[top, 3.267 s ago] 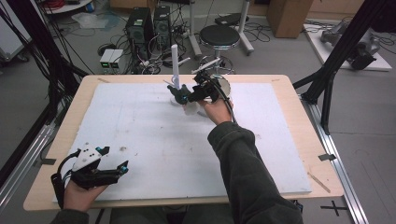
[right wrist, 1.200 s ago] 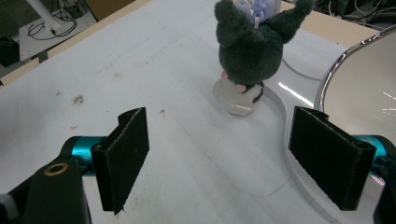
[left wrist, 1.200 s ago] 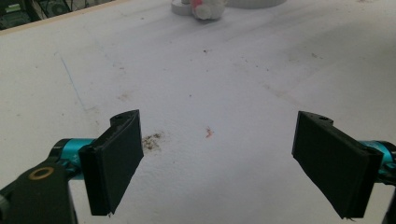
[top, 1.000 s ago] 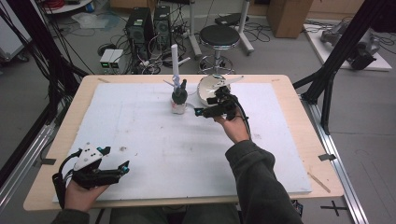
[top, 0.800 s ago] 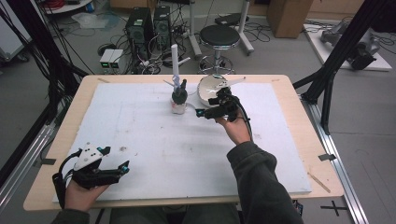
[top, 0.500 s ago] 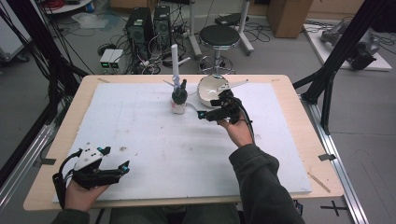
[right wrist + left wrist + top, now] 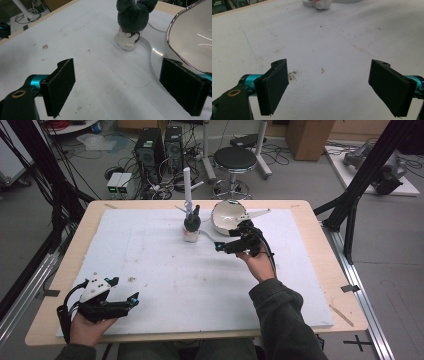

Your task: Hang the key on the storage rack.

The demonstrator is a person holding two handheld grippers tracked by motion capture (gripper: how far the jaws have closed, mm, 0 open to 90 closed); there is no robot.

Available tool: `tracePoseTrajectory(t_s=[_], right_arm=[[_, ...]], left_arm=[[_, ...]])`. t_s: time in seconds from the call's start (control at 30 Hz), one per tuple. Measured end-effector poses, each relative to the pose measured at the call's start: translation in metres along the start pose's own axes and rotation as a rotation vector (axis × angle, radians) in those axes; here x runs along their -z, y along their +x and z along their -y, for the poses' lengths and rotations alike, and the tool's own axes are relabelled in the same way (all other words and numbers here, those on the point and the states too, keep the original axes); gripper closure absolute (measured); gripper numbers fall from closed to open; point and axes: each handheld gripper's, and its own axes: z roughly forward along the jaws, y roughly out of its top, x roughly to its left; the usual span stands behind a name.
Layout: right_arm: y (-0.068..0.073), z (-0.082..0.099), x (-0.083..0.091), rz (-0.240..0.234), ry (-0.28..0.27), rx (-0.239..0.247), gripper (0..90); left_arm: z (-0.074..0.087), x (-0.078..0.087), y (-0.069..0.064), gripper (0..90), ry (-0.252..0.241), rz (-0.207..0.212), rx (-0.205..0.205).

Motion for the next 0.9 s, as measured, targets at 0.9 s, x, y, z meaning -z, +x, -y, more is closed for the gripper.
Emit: tracePoseTrajectory(t_s=[0.9], right_arm=[[0.0084,0.0100,0.0101,0.010,-0.009,0.018,11.9]], left_arm=[[-0.0002,0.0005,0.0006,16.6,-0.001,-0.003,0.000]])
